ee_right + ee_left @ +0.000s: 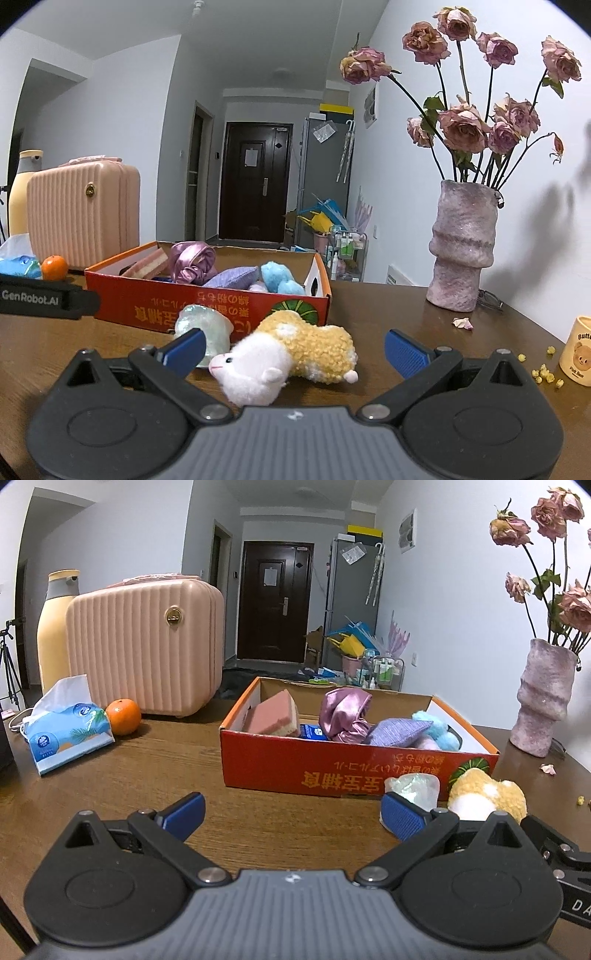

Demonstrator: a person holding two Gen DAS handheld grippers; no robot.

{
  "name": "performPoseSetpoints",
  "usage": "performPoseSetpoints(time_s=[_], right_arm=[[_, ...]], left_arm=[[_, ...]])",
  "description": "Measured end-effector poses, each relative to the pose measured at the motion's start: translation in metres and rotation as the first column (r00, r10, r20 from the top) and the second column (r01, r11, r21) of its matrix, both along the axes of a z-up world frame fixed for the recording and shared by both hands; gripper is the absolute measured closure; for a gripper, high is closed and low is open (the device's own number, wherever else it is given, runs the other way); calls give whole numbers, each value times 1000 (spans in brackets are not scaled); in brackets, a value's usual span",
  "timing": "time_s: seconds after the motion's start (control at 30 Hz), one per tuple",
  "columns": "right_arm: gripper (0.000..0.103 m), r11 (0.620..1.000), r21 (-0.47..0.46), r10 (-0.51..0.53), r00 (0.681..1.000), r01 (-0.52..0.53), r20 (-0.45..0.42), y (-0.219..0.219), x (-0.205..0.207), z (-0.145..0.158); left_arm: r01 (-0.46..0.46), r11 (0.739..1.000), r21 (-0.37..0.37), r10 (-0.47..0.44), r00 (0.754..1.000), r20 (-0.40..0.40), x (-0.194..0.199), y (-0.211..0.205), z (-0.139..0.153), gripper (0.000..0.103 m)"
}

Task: Organize soft objects
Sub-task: 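Withdraw both grippers from the box toward the sheep plush and plastic bag, then lower the right gripper onto the white-and-yellow sheep plush and close it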

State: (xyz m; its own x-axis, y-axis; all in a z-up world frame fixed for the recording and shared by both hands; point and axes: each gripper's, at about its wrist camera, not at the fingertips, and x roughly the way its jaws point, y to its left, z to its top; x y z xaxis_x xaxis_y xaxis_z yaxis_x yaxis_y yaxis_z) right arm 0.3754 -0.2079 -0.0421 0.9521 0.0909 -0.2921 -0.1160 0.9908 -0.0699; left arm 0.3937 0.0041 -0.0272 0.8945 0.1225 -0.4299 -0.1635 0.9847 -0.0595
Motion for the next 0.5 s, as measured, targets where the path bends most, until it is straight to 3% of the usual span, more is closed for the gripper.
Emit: performPoseSetpoints(time_s=[0.27,0.5], right_arm=[[0,1000,7,0,999,0,-38,2,10,-3],[7,995,96,-9,991,22,-130,9,40,-6]], left_arm=[[17,1000,-15,-18,1000,-19,4,2,-1,0],[22,999,-24,-23,999,-27,9,7,-1,0]])
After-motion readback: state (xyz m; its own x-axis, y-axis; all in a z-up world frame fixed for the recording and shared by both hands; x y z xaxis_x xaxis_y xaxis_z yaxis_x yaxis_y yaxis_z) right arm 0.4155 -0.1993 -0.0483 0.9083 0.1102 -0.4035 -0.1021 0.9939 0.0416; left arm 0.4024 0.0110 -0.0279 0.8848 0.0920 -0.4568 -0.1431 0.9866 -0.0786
